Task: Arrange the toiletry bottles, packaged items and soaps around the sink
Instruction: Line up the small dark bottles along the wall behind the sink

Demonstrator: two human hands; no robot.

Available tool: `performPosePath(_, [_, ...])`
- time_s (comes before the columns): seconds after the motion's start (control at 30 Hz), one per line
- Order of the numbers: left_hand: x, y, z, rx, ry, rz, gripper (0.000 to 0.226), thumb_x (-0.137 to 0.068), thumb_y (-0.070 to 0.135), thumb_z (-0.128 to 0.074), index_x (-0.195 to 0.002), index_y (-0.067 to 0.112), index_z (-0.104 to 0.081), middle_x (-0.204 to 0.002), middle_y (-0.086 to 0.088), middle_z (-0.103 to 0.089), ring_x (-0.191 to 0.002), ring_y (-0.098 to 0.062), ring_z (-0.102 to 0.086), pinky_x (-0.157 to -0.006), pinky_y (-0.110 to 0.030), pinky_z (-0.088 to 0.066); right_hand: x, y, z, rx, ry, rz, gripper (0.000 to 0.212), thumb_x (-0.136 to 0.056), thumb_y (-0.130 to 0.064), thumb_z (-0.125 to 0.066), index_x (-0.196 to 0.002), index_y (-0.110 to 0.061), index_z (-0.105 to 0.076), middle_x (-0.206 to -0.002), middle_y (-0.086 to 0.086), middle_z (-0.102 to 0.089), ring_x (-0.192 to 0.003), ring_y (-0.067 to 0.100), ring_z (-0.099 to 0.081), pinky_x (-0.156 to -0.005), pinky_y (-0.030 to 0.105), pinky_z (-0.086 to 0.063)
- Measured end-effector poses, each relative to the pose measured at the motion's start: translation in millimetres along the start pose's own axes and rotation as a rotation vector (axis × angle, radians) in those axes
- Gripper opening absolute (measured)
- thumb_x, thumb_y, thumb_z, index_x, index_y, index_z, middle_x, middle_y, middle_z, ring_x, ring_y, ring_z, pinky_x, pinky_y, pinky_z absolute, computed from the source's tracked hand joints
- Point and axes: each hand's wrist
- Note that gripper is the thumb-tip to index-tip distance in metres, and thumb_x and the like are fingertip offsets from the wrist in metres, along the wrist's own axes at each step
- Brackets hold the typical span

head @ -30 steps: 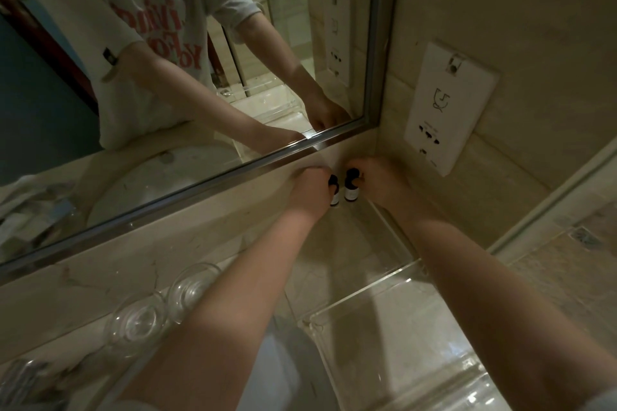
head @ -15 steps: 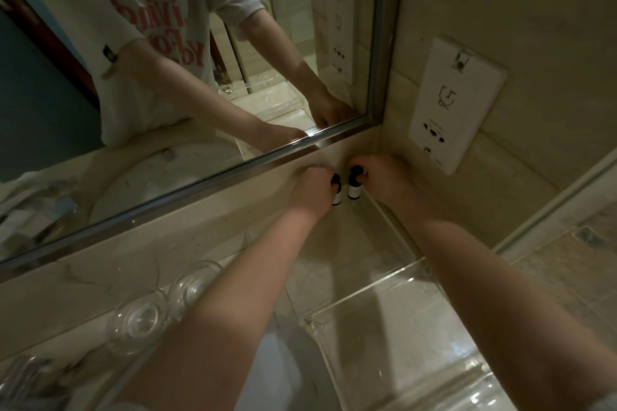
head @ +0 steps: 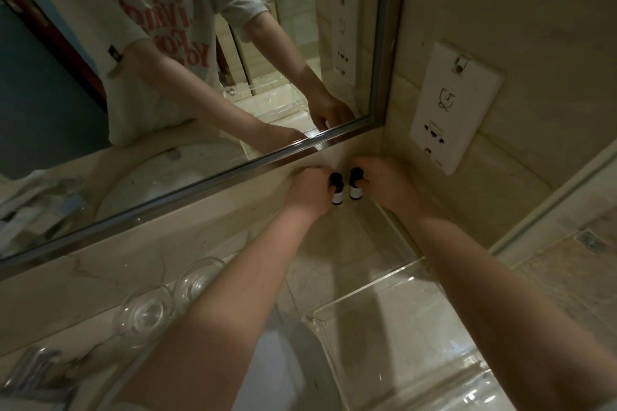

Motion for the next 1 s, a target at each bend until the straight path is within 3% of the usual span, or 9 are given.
performPosePath(0.13, [16, 3, 17, -0.089, 0.008, 0.066, 0.036, -0.094, 0.024, -0.047, -0.126, 0.009, -0.054, -0.124, -0.014, -0.060, -0.113, -0.030, -0.056, -0.092, -0.038, -0.049, 12, -9, 6, 0.059, 0.069, 0.042, 0.021, -0.084, -0.011, -0.058, -0.105, -0.010, -0.061, -0.108, 0.010, -0.061, -0.099, 0.028, -0.057, -0.077, 0.033, -0.045])
performPosePath(0.27, [52, 0, 31, -0.164, -0.013, 0.081, 0.039, -0.093, 0.032, -0.048, -0.125, 0.009, -0.053, -0.128, -0.014, -0.054, -0.116, -0.032, -0.052, -0.089, -0.038, -0.047, 34, -32, 12, 0.112, 0.063, 0.009, 0.030, -0.086, -0.016, -0.056, -0.115, -0.011, -0.059, -0.116, 0.010, -0.057, -0.107, 0.030, -0.051, -0.083, 0.034, -0.046])
performPosePath(0.37, [90, -3, 40, -0.183, 0.032, 0.073, 0.033, -0.090, 0.029, -0.050, -0.113, 0.006, -0.057, -0.114, -0.015, -0.058, -0.107, -0.034, -0.056, -0.081, -0.038, -0.047, 62, -51, 15, 0.062, 0.062, 0.037, 0.036, -0.086, -0.018, -0.057, -0.122, -0.012, -0.056, -0.120, 0.010, -0.056, -0.110, 0.031, -0.052, -0.084, 0.034, -0.045])
performPosePath(0.53, [162, -17, 57, -0.255, 0.077, 0.132, 0.037, -0.092, 0.038, -0.048, -0.113, 0.008, -0.056, -0.116, -0.013, -0.058, -0.108, -0.033, -0.055, -0.084, -0.039, -0.046, 119, -89, 10, 0.079, 0.123, 0.077, 0.039, -0.085, -0.022, -0.060, -0.122, -0.014, -0.058, -0.125, 0.007, -0.058, -0.110, 0.031, -0.055, -0.080, 0.034, -0.046])
performPosePath(0.6, [193, -31, 61, -0.230, 0.103, 0.154, 0.037, -0.090, 0.039, -0.049, -0.110, 0.009, -0.057, -0.114, -0.013, -0.059, -0.108, -0.033, -0.055, -0.085, -0.038, -0.046, 139, -108, 3, 0.071, 0.102, 0.090, 0.040, -0.085, -0.025, -0.061, -0.124, -0.015, -0.058, -0.125, 0.008, -0.058, -0.114, 0.031, -0.052, -0.086, 0.036, -0.045])
performPosePath(1.0, [397, -168, 69, -0.016, 0.131, 0.387, 0.047, -0.087, 0.041, -0.050, -0.120, 0.010, -0.058, -0.122, -0.014, -0.059, -0.116, -0.032, -0.053, -0.095, -0.038, -0.045, 252, -258, -102, -0.038, -0.136, 0.220, 0.039, -0.085, -0.027, -0.062, -0.123, -0.017, -0.058, -0.123, 0.004, -0.061, -0.114, 0.026, -0.055, -0.091, 0.037, -0.047])
Point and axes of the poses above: each hand's wrist, its own x-axis away from the middle knuckle, its own z-axis out of the back of the hand, y = z × x
